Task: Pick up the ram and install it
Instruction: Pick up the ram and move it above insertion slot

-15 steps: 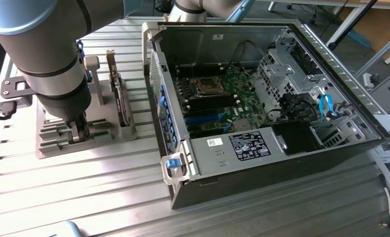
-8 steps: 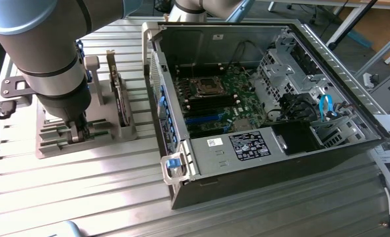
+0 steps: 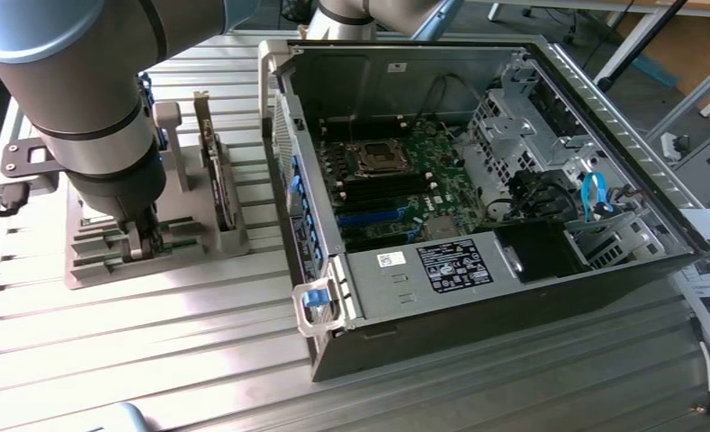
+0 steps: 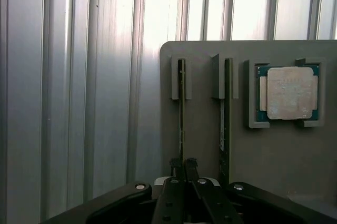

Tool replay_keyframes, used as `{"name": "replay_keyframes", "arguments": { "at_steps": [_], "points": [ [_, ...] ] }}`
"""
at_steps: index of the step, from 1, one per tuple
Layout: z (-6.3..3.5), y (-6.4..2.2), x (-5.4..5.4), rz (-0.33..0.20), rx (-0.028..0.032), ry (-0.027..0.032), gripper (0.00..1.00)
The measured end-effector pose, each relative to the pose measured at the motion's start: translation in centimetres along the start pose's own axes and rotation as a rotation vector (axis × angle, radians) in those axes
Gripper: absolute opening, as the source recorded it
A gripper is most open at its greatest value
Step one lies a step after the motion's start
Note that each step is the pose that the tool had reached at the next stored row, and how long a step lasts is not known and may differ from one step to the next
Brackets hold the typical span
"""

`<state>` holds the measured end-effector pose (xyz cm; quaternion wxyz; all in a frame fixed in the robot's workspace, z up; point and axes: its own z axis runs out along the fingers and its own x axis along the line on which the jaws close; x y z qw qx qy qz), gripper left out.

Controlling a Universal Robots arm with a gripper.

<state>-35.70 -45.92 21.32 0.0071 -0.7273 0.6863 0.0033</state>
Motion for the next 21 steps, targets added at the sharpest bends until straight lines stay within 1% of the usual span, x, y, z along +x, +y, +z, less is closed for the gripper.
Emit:
{"name": "replay_keyframes", "arguments": {
  "at_steps": [5, 21],
  "points": [
    [-0.20, 0.00, 0.0, 0.000, 0.0000, 0.0001, 0.12],
    [-1.89, -0.07, 0.0, 0.000, -0.0001, 0.0001, 0.12]
  ]
}}
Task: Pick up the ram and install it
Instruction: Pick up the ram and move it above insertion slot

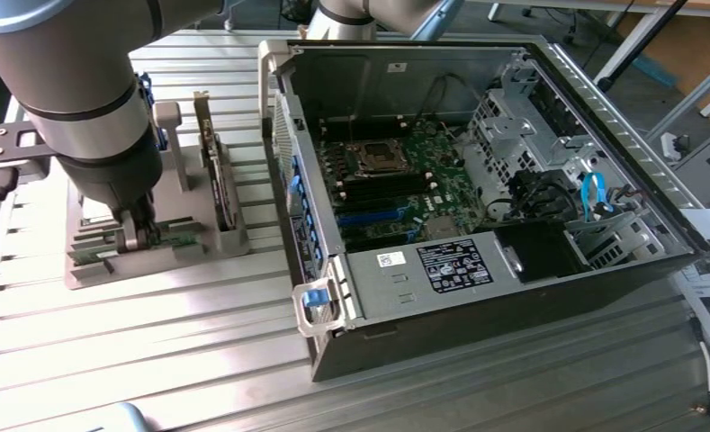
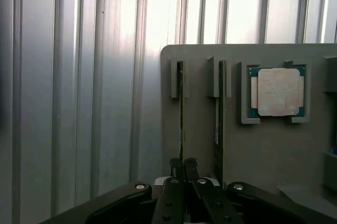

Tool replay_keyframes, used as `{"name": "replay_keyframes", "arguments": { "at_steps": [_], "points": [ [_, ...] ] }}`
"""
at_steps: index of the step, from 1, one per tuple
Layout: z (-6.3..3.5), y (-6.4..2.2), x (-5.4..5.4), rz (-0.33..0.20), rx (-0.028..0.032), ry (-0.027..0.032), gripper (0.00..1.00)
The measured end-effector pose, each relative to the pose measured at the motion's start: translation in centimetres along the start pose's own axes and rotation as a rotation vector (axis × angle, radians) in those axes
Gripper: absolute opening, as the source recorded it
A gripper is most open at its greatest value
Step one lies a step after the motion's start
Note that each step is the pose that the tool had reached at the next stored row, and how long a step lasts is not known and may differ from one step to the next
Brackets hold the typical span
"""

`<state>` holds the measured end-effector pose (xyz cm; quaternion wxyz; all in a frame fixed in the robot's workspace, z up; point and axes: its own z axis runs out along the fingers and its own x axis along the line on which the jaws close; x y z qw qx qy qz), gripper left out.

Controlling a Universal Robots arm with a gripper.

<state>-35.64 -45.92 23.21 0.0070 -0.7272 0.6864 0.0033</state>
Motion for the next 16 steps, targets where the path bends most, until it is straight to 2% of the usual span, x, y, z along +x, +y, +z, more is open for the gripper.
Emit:
{"name": "replay_keyframes", "arguments": {
  "at_steps": [16],
  "points": [
    [-2.05, -0.08, 0.0, 0.002, 0.0001, 0.0000, 0.12]
  ]
}}
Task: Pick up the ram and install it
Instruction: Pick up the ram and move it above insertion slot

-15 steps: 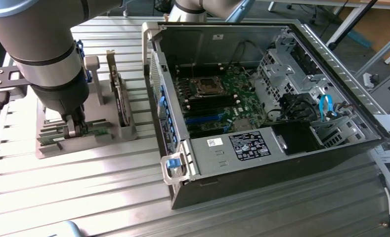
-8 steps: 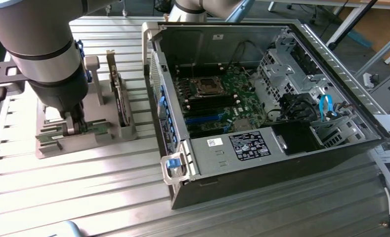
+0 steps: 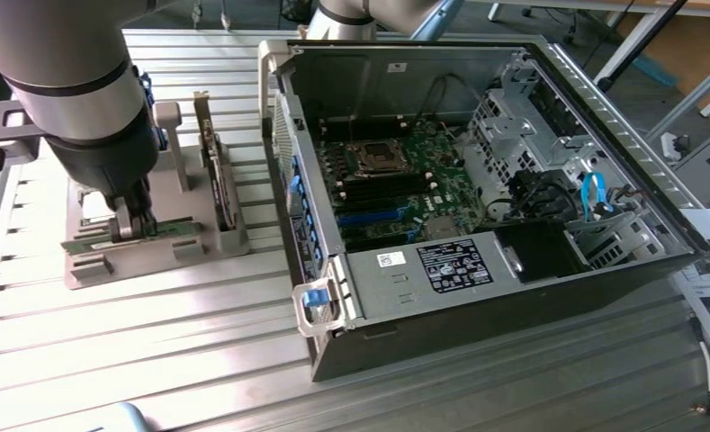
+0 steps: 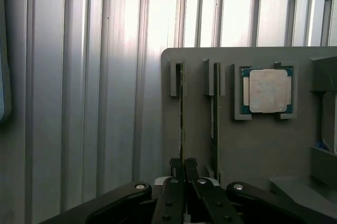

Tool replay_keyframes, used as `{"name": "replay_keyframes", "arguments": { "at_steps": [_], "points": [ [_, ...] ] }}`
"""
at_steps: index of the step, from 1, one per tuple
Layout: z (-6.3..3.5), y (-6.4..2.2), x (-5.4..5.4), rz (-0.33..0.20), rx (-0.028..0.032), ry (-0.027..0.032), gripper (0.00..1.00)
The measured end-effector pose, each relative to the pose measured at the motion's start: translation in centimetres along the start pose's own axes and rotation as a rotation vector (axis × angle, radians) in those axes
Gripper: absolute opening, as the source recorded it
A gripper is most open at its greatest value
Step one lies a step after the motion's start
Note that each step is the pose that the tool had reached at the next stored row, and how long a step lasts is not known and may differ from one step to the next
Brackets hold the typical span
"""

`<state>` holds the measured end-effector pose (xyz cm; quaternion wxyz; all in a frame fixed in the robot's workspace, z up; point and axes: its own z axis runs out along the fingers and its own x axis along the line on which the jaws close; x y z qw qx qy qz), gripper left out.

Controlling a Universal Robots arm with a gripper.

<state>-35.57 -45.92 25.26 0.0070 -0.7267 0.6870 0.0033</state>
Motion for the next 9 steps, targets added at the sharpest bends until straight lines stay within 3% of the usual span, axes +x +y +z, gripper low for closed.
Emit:
{"name": "replay_keyframes", "arguments": {
  "at_steps": [9],
  "points": [
    [-1.23, -0.03, 0.0, 0.001, 0.0001, 0.0000, 0.12]
  ]
}}
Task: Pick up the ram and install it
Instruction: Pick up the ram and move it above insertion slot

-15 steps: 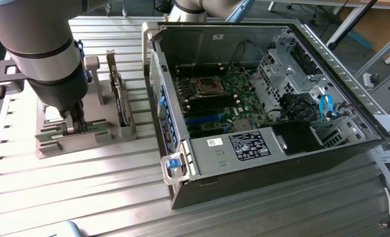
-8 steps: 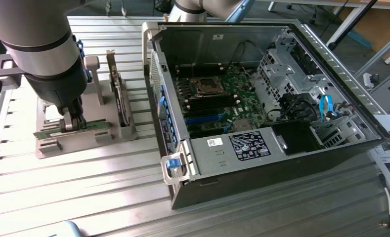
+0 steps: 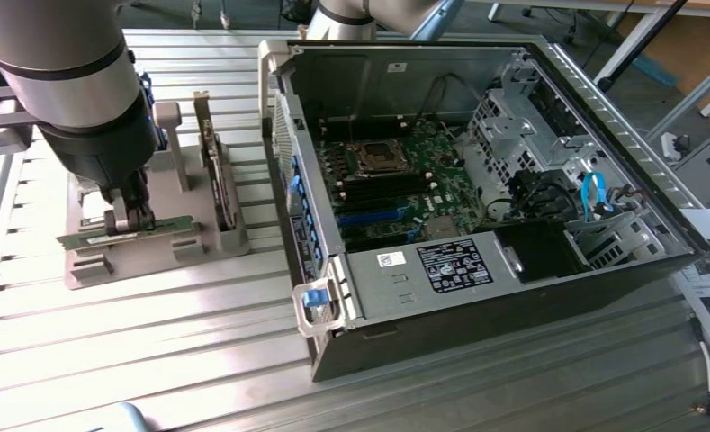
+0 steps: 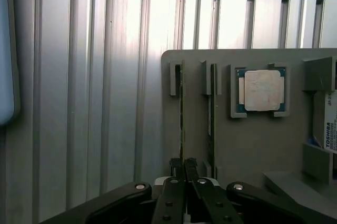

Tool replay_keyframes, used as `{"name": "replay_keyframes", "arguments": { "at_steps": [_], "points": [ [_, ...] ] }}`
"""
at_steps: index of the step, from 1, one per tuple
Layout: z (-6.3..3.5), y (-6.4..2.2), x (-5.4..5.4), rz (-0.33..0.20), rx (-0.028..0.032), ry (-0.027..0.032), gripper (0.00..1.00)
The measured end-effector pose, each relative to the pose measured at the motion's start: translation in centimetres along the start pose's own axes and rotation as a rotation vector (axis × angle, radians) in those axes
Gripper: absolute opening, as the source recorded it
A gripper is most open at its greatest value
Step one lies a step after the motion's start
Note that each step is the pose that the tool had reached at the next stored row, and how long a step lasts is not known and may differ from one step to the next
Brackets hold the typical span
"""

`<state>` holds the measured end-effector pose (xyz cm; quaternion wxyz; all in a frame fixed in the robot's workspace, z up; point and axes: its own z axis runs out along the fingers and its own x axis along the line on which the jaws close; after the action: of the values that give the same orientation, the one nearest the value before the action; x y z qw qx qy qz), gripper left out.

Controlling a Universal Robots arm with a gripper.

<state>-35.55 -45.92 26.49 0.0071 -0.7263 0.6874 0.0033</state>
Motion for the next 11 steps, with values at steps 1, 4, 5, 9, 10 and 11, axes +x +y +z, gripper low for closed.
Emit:
{"name": "replay_keyframes", "arguments": {
  "at_steps": [1, 4, 5, 9, 10, 11],
  "points": [
    [-0.16, 0.00, 0.0, 0.000, 0.0000, 0.0000, 0.12],
    [-0.58, -0.01, 0.0, 0.000, -0.0001, 0.0001, 0.12],
    [-0.76, -0.01, 0.0, 0.001, -0.0002, 0.0001, 0.12],
    [-1.36, -0.02, 0.0, 0.001, -0.0001, 0.0000, 0.12],
    [-1.53, -0.02, 0.0, 0.001, 0.0000, 0.0001, 0.12],
    [-1.67, -0.03, 0.0, 0.001, -0.0001, 0.0001, 0.12]
  ]
}}
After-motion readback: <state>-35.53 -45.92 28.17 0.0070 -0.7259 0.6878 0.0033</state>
